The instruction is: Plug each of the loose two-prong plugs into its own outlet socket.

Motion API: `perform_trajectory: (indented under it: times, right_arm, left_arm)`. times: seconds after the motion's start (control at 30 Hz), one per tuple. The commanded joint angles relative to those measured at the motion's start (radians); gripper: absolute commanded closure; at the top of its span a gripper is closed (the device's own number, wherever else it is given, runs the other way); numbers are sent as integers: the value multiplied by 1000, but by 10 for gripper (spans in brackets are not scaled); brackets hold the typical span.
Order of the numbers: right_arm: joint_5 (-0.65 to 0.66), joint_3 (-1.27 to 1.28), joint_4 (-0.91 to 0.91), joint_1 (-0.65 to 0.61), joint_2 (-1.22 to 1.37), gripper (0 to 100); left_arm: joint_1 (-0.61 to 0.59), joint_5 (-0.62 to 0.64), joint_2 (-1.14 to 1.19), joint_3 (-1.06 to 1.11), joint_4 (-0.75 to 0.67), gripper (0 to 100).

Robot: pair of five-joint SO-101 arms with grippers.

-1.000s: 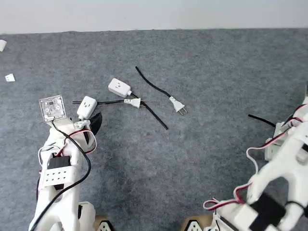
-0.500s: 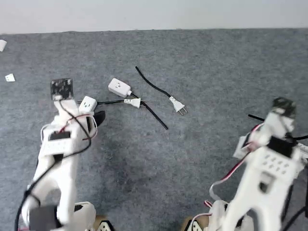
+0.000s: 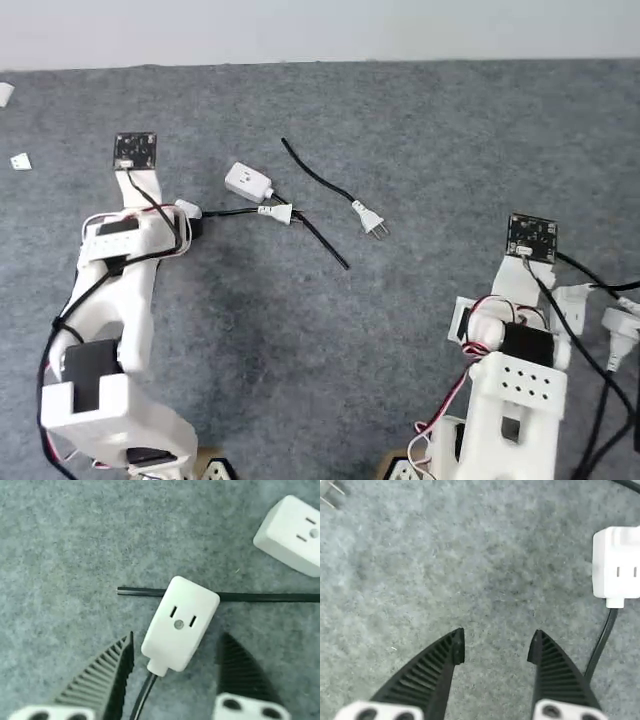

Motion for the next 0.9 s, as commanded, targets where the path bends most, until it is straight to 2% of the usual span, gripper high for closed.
perform_trajectory:
  times: [0.0, 0.1, 0.17, 0.4, 0.57, 0.87]
  right_arm:
    - [-11, -6, -19, -5, -19, 790]
    - [-11, -6, -19, -7, -19, 790]
    - [-11, -5, -19, -7, -19, 790]
    - [-11, -5, -19, -7, -19, 790]
    - [-9, -5, -19, -7, -19, 790]
    - [-5, -5, -19, -4, -19, 790]
  left_arm:
    - [2, -25, -3, -62, 37, 923]
    - [-3, -25, -3, -64, 55, 982]
    - [-3, -25, -3, -64, 55, 976]
    - [-2, -26, -3, -64, 58, 832]
    - [32, -150, 8, -91, 222, 797]
    - [-5, -69, 230, -377, 419, 798]
